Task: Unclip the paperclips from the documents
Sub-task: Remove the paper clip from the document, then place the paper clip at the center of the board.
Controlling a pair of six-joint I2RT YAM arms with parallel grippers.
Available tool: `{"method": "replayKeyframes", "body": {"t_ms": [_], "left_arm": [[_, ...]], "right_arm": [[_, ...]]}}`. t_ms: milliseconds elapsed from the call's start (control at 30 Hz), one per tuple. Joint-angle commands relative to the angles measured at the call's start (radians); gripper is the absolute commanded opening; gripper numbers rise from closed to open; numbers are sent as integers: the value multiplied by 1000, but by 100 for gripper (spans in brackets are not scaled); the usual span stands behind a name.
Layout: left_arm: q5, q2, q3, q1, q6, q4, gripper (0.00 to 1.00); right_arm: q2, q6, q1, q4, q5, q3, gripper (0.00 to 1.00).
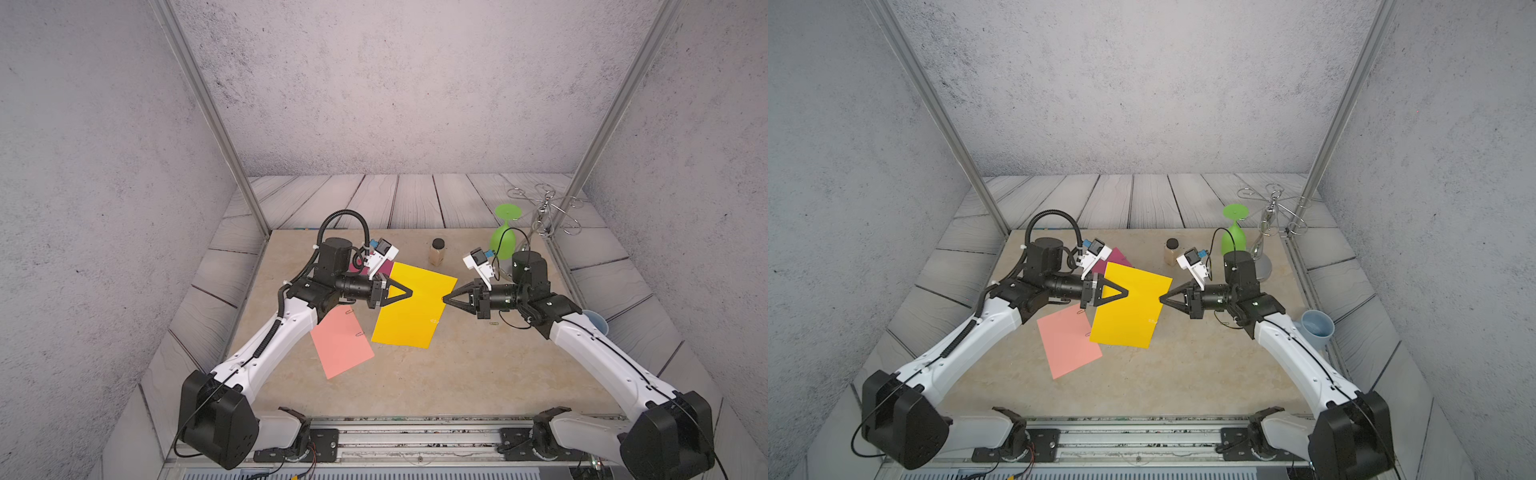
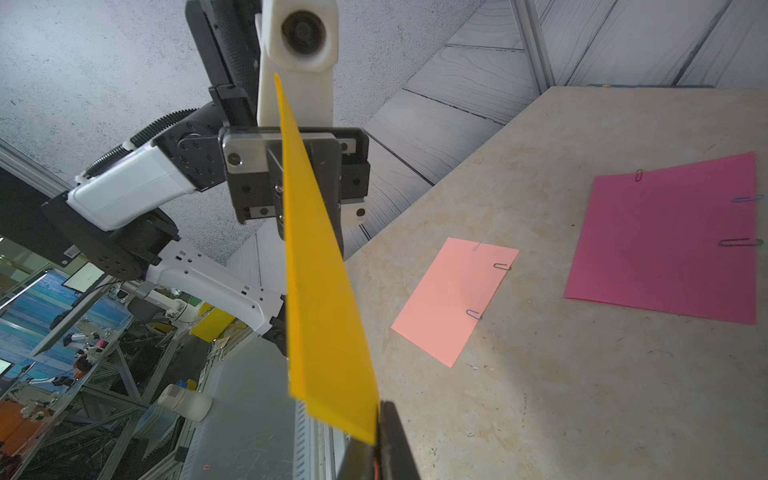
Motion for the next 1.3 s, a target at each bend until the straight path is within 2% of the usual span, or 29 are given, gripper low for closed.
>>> {"method": "replayKeyframes", "body": {"t_ms": [0, 533, 667, 1033, 1133, 1267], "left_arm": [[5, -32, -11, 19, 12, 7, 0], [-7, -44, -15, 26, 27, -18, 0], [-36, -43, -16, 28, 40, -39, 0], [-109, -22, -22, 28, 59, -80, 0], [-121, -26, -25, 27, 70, -93, 0], [-127, -31, -34, 27, 70, -86, 0]], "right_arm": [[3, -17, -9, -33, 12, 5, 8], [-22, -47, -53, -92, 27, -8, 6], [-30, -6, -113, -115, 125, -38, 0], [81, 116, -265, -202, 500, -110, 0], [153, 114, -287, -258, 563, -99, 0], [247, 129, -312, -252, 586, -120, 0]]}}
